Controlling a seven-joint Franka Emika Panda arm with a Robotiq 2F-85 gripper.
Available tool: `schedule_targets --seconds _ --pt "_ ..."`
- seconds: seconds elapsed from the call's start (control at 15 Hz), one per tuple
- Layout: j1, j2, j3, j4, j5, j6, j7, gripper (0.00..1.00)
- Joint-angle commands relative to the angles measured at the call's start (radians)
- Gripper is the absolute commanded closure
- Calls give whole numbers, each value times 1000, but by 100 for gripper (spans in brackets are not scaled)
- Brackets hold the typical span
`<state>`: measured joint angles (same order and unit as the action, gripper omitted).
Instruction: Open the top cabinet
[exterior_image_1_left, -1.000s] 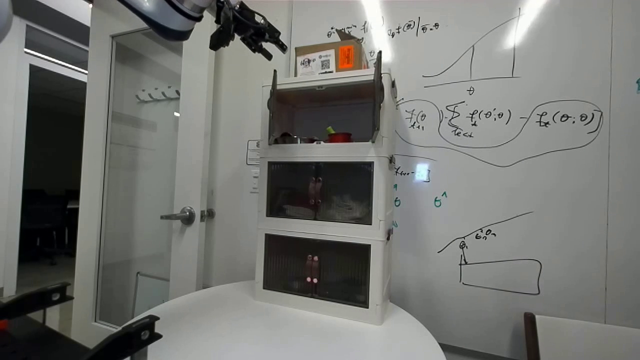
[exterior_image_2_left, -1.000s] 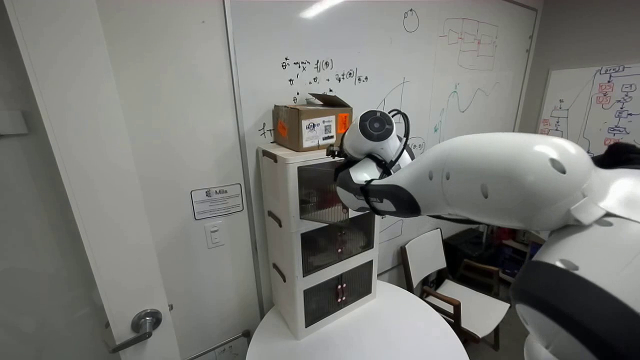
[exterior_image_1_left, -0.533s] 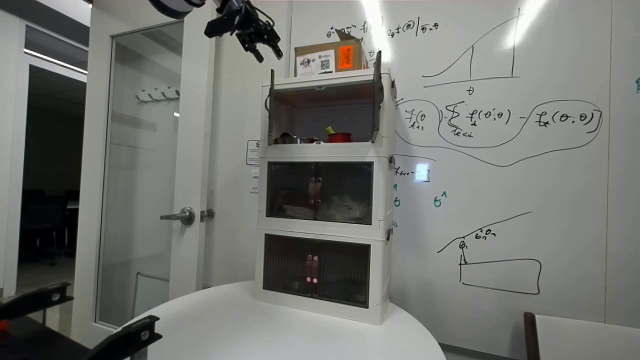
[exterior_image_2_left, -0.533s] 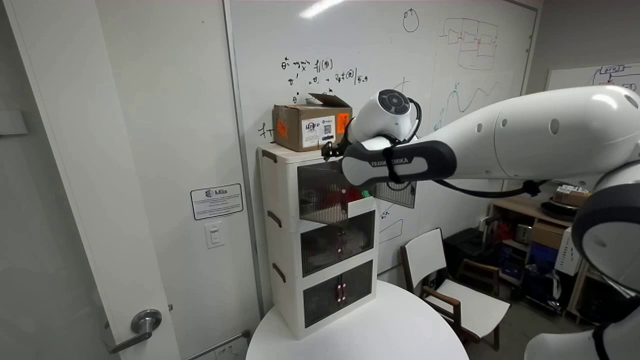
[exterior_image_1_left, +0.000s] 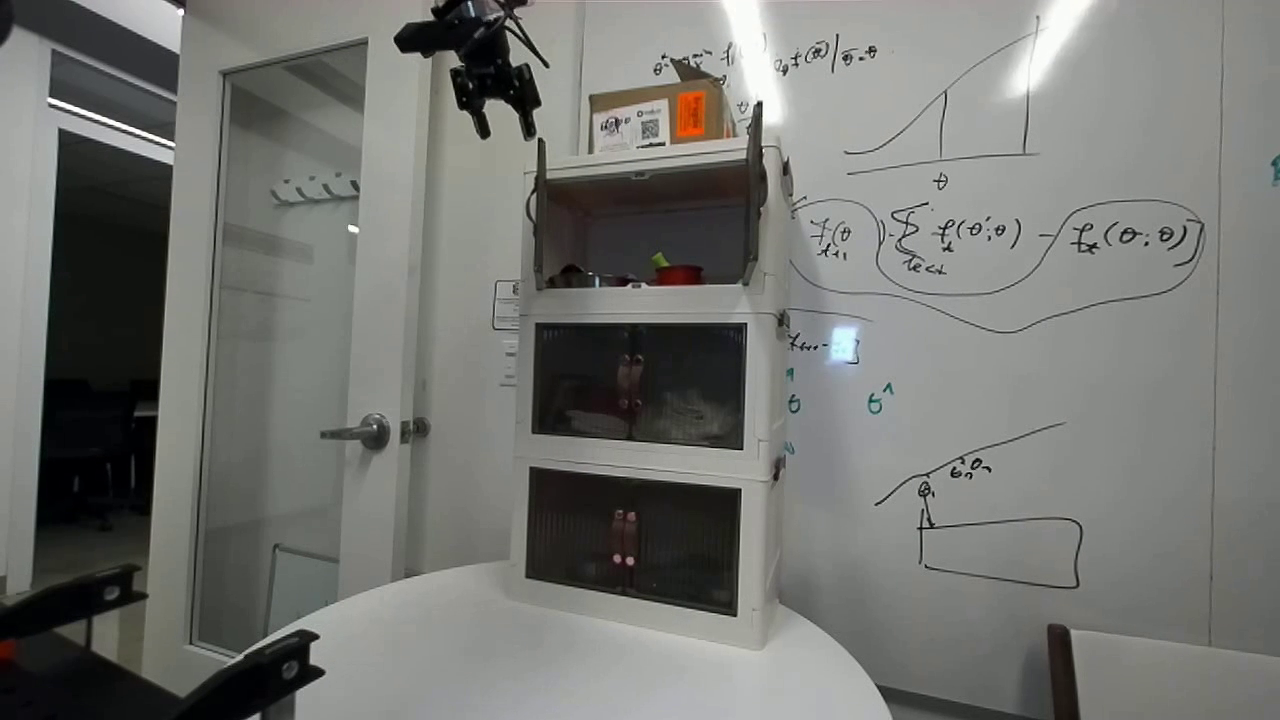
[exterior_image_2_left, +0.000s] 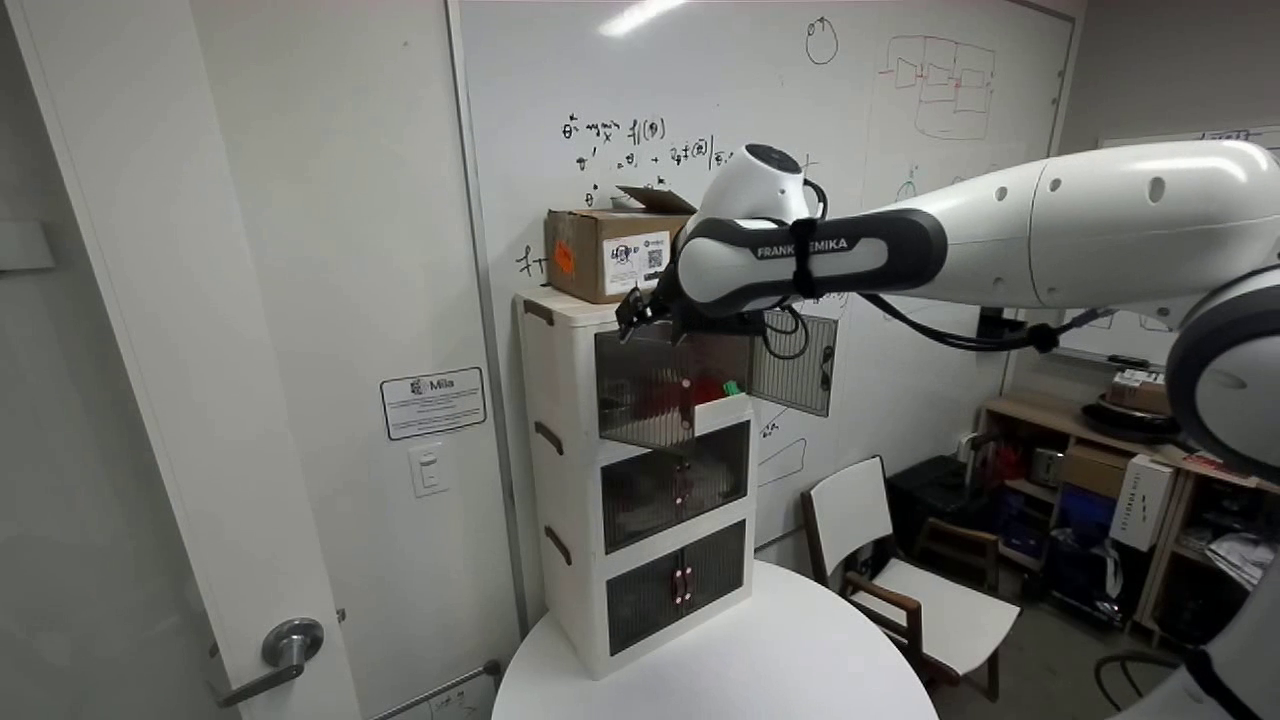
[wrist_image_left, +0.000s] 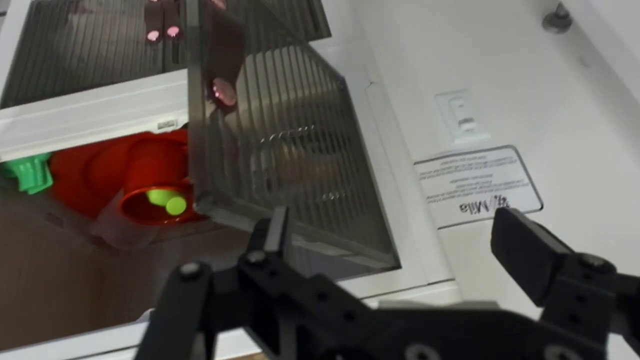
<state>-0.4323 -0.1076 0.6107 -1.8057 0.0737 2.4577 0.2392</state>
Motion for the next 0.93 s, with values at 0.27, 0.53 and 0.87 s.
schedule_targets --seconds 0.27,0.53,0.87 --pt "371 59 -371 232 -50 -576 -189 0" --pt "426 109 -432 364 -180 -829 -287 0" --pt "474 206 -456 481 -317 -932 -472 0"
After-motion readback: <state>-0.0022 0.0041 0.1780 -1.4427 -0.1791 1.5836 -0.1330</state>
